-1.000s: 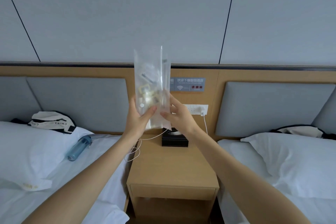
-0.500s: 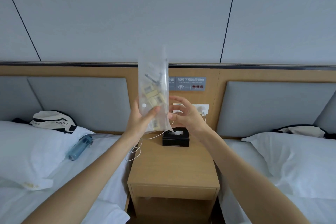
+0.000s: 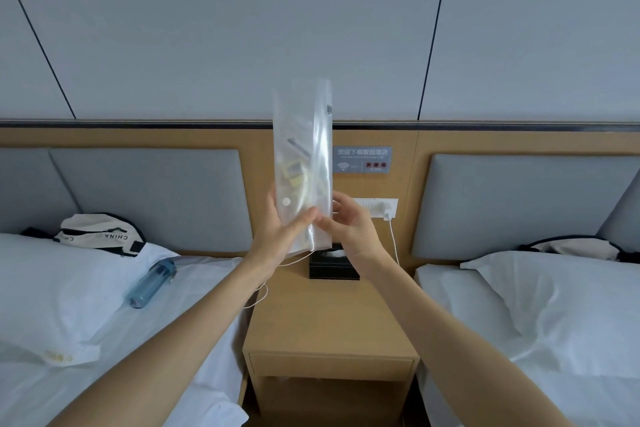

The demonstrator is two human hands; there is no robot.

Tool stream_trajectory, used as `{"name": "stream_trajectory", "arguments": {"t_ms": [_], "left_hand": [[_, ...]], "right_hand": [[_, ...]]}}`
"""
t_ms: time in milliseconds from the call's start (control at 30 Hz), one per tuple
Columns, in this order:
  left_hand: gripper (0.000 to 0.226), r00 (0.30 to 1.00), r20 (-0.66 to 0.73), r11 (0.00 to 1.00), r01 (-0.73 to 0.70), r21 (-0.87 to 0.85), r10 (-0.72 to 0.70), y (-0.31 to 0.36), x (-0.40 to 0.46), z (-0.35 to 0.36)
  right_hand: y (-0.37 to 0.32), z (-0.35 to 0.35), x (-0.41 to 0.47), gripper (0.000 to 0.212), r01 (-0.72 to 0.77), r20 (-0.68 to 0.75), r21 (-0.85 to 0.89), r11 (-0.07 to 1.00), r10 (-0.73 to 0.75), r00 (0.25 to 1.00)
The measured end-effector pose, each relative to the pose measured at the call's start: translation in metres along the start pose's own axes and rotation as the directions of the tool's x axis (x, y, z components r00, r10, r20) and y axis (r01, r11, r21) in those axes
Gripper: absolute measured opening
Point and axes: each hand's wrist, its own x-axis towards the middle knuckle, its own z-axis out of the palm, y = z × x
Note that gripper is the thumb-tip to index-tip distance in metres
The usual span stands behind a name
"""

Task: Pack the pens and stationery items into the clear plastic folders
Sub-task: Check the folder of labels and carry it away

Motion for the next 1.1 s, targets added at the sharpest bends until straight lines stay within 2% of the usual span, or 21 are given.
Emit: {"name": "stream_trajectory", "arguments": {"t_ms": [100, 200, 300, 400, 467, 533, 600, 700, 767, 933, 1000, 1100], "left_hand": [[0.077, 1.000, 0.000, 1.000, 0.014, -0.006, -0.014, -0.002, 0.000, -0.004], [0.072, 0.999, 0.022, 0.999, 0.036, -0.014, -0.036, -0.002, -0.004, -0.005], [0.075, 0.994, 0.088, 0.997, 0.068, 0.036, -0.071, -0.006, -0.009, -0.003], [0.074, 0.979, 0.176, 0.994, 0.093, 0.059, -0.102, -0.012, -0.013, 0.007], [0.068, 0.959, 0.258, 0.993, 0.101, 0.064, -0.114, -0.014, -0.017, 0.017], [0.063, 0.942, 0.315, 0.993, 0.102, 0.067, -0.118, -0.013, -0.018, 0.025], [0.060, 0.926, 0.356, 0.992, 0.109, 0.070, -0.127, -0.013, -0.017, 0.030], [0.059, 0.911, 0.388, 0.990, 0.123, 0.070, -0.141, -0.015, -0.017, 0.035], [0.061, 0.907, 0.394, 0.989, 0.127, 0.075, -0.147, -0.018, -0.017, 0.038], [0.055, 0.907, 0.372, 0.980, 0.173, 0.094, -0.196, -0.025, -0.014, 0.043], [0.049, 0.894, 0.388, 0.974, 0.209, 0.085, -0.226, -0.026, -0.013, 0.044], [0.065, 0.883, 0.408, 0.972, 0.208, 0.107, -0.234, -0.027, -0.012, 0.050]], "right_hand": [[-0.002, -0.004, 0.000, 0.038, -0.034, 0.017, -0.023, 0.999, 0.034, 0.999], [-0.008, -0.020, 0.004, 0.043, -0.081, 0.133, -0.097, 0.992, 0.093, 0.987], [-0.020, -0.035, 0.013, 0.076, -0.096, 0.189, -0.037, 0.995, 0.101, 0.977], [-0.036, -0.040, 0.023, 0.087, -0.148, 0.171, 0.078, 0.986, 0.133, 0.976], [-0.044, -0.042, 0.027, 0.081, -0.206, 0.161, 0.149, 0.967, 0.182, 0.970], [-0.046, -0.047, 0.028, 0.064, -0.231, 0.143, 0.198, 0.953, 0.205, 0.968], [-0.046, -0.050, 0.026, 0.044, -0.231, 0.084, 0.220, 0.948, 0.218, 0.972], [-0.041, -0.054, 0.021, 0.029, -0.206, -0.024, 0.228, 0.952, 0.217, 0.976], [-0.039, -0.056, 0.018, 0.031, -0.192, -0.065, 0.229, 0.954, 0.212, 0.975], [-0.033, -0.064, 0.016, 0.056, -0.171, -0.125, 0.226, 0.959, 0.203, 0.971], [-0.027, -0.068, 0.018, 0.056, -0.171, -0.135, 0.243, 0.955, 0.207, 0.969], [-0.021, -0.074, 0.021, 0.050, -0.174, -0.162, 0.269, 0.947, 0.222, 0.962]]}}
